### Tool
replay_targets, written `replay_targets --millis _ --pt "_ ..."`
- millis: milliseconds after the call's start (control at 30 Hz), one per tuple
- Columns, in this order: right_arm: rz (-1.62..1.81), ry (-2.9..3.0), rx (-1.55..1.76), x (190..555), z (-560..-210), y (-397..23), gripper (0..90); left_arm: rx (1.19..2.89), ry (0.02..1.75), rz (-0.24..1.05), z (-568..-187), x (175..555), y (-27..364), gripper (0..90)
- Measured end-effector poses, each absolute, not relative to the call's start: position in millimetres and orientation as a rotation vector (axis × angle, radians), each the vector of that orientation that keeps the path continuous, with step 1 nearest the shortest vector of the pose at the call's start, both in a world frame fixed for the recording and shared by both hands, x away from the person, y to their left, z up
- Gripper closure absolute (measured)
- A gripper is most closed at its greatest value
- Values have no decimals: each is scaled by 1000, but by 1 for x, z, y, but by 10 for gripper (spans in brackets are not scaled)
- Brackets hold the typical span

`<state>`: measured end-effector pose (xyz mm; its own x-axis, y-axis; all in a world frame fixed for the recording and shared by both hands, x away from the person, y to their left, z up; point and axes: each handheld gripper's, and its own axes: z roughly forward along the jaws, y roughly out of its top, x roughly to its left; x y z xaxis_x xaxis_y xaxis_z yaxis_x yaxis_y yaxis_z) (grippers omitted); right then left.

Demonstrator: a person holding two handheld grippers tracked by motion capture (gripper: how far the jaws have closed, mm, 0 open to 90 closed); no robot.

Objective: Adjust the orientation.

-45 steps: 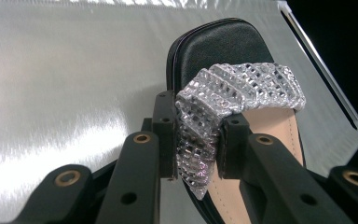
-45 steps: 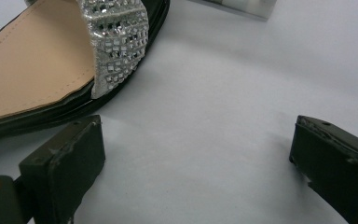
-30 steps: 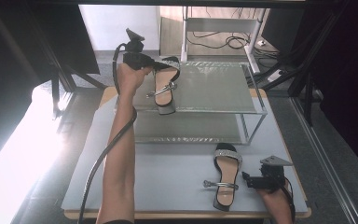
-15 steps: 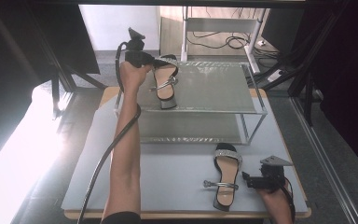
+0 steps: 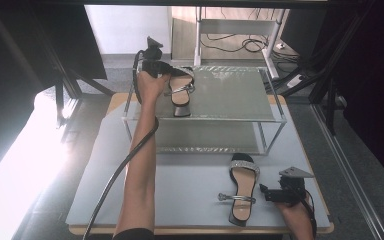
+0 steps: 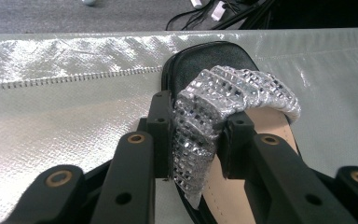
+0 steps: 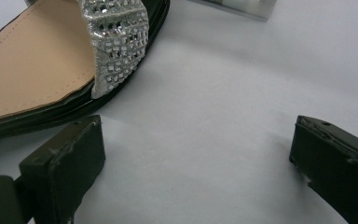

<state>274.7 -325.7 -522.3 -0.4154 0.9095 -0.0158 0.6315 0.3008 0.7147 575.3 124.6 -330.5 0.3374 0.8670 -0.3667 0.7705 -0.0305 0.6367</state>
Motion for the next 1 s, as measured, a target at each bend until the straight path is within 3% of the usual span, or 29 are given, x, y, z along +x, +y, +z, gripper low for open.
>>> replay_targets --millis 133,167,367,1000 --pt "893 2154 1374 275 -522 -326 29 1779 1435 131 -332 573 127 615" --pt "893 2154 1375 275 -522 -326 29 1783 1430 106 -332 572 127 535" --pt "893 2154 1376 275 -522 -326 28 1799 1395 93 -330 565 128 397" --pt "894 2152 1378 275 -522 -325 28 1870 1288 210 -310 524 142 180"
